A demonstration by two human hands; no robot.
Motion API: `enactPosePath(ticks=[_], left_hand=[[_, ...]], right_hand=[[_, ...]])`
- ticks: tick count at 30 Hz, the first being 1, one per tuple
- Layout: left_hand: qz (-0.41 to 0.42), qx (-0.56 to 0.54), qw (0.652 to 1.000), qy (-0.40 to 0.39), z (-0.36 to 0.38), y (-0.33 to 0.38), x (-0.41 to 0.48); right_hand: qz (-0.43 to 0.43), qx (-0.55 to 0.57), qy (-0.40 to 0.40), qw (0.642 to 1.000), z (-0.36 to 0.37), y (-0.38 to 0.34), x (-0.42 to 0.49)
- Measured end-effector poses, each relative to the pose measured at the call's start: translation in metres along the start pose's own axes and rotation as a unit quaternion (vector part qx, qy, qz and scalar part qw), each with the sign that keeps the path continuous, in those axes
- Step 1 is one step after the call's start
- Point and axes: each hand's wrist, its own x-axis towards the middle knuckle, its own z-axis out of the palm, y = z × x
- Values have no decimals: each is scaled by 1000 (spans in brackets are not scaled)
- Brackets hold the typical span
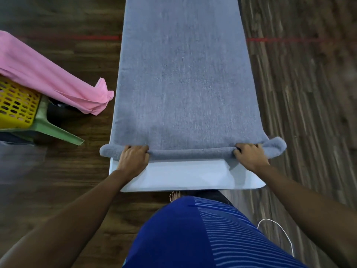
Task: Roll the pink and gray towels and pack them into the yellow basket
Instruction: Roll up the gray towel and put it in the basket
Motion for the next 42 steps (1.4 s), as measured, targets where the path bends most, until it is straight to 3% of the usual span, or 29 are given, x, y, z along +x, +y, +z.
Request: enactPosePath(ticks=[2,4,7,11,16,22,28,34,39,42], left_hand=[[-21,-22,1000,-2,2,-6,4],[-32,-26,998,48,6,-9,3],[24,9,994,104,13,-5,-6],[78,36,996,18,25,-5,-21],[36,6,999,12,18,-2,-15],[-36,-27,998,-41,4,0,1],[-19,10,996,86,9,-5,3],[67,42,997,20,16,-6,-11],[27,14,1000,7,7,-6,-2],[-8,-24,999,-42,-3,-4,7]], right_hand=[[7,5,8,1000,1,4,1],[6,7,86,996,6,6,-3],[-41,12,172,984,14,5,-15],[-84,7,111,990,27,6,-24],[-63,10,123,990,21,3,-20],[-18,1,-12,1000,0,-3,-2],[-19,30,153,988,9,-5,-4],[-44,25,66,997,19,-10,-19],[-32,9,67,997,7,-12,-7],[-16,-4,0,1000,-8,-15,2]])
